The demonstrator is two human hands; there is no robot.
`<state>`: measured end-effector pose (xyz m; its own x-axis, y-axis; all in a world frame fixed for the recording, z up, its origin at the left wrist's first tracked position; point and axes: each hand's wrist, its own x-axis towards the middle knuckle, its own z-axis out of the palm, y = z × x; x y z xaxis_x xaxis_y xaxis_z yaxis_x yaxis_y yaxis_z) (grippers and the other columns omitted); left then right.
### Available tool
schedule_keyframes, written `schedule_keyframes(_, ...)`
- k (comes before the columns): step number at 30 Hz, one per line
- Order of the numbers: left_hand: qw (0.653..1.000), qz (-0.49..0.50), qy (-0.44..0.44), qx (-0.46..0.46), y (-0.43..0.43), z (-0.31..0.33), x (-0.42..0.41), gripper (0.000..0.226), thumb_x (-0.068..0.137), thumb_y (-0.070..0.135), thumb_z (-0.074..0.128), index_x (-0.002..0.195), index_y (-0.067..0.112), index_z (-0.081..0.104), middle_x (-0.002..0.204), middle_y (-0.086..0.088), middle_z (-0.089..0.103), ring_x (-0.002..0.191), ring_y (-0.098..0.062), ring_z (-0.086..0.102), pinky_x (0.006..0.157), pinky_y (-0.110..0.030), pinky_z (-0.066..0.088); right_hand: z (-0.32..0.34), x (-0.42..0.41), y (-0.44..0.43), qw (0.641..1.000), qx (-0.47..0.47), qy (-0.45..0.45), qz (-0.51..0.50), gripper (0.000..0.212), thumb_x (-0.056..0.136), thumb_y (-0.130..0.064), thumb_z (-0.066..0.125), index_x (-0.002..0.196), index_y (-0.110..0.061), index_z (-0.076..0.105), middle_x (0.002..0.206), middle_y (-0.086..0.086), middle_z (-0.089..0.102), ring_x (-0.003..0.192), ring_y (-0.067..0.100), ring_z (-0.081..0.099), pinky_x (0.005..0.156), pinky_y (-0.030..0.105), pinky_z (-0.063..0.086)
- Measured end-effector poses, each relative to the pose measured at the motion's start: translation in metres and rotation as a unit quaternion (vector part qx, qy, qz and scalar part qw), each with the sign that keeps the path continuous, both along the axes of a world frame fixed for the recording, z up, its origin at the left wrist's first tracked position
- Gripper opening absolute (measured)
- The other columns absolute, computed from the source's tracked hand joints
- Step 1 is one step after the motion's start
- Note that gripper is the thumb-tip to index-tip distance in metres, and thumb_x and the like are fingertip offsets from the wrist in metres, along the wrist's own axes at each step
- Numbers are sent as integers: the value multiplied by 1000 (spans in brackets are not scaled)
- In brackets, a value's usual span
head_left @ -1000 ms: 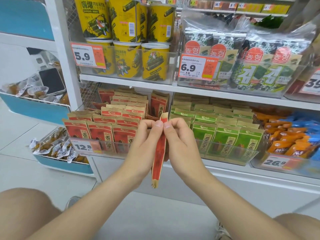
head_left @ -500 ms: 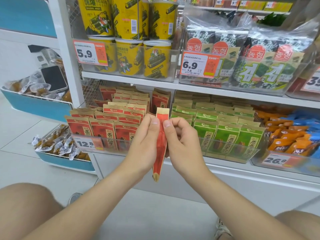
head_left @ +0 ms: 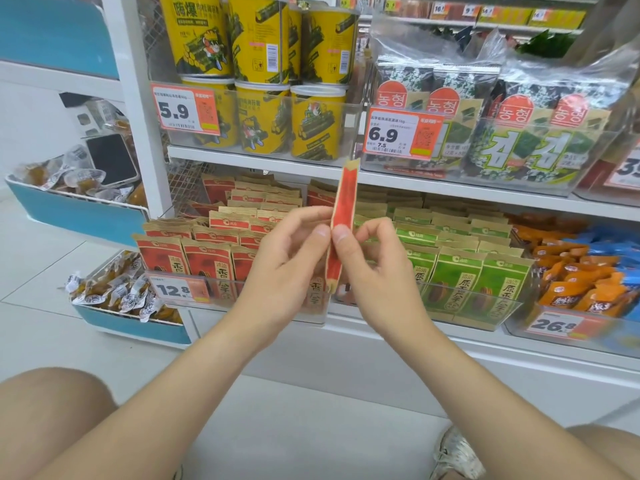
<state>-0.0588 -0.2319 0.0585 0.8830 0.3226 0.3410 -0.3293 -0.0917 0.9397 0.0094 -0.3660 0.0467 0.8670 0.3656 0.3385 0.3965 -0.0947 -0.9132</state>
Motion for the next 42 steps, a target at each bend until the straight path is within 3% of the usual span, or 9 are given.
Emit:
schedule_keyframes(3,999,-28,3,46,-1,-3,-4,46,104,-5,62,145,16,63,135,6,75,128,-11,69,107,-34,57,1,6,-4,1000,0,5,-1,47,103,-59,60,90,-15,55,75,11,73,67,39,71,61,62,59)
schedule_keyframes(11,995,-89,51,-1,8,-3,-8,52,105,-3,63,149,23,60,142,6,71,124,-25,73,97,-54,63,0,11,-11,998,-45,20,25,48,111,-46,50,92,-8,73,66,-2,68,61,25,72,53,57,61)
schedule_keyframes(18,991,-99,72,-49,11,-7,-4,52,103,0,64,150,23,60,145,4,69,125,-28,72,108,-61,55,2,10,-13,998,-41,29,29,49,111,-45,51,91,-7,74,68,3,70,60,20,69,53,51,64)
schedule_keyframes(24,988,-111,83,-69,16,-4,-1,49,106,-8,55,147,19,62,145,-1,68,127,-31,70,106,-58,56,3,10,-15,996,-69,27,58,42,116,-40,42,103,-16,74,91,11,78,81,35,76,67,56,65)
schedule_keyframes(29,988,-101,75,-88,20,8,-3,37,107,-8,52,137,10,62,137,-7,73,119,-28,74,85,-36,63,8,11,-17,997,-61,3,46,23,103,-47,68,109,-26,63,106,-3,75,87,30,75,78,54,65)
schedule_keyframes(32,984,-125,82,-96,18,13,-5,21,112,14,50,128,2,58,133,-14,74,123,-35,72,97,-53,61,11,7,-15,999,-41,28,13,65,86,-50,86,130,-33,41,115,-7,71,89,15,78,81,50,66)
schedule_keyframes(36,988,-95,110,-58,7,8,-8,23,106,25,67,122,11,59,120,-13,79,117,-32,74,105,-71,52,8,7,-15,997,-73,-14,-11,106,81,-54,89,157,-41,16,100,-21,75,93,1,75,87,40,64)
schedule_keyframes(39,993,-30,110,-35,-5,0,-9,20,103,24,72,108,11,58,100,-9,83,93,-22,79,84,-53,64,11,14,-20,989,-137,-49,1,113,77,-53,92,159,-36,17,111,-26,73,100,-8,71,86,24,60)
schedule_keyframes(42,990,9,123,-69,-13,-10,-8,19,107,23,65,110,6,58,95,-12,83,90,-29,81,85,-55,66,14,18,-28,974,-215,-65,23,112,62,-54,99,150,-41,30,110,-28,71,99,-13,67,79,8,53)
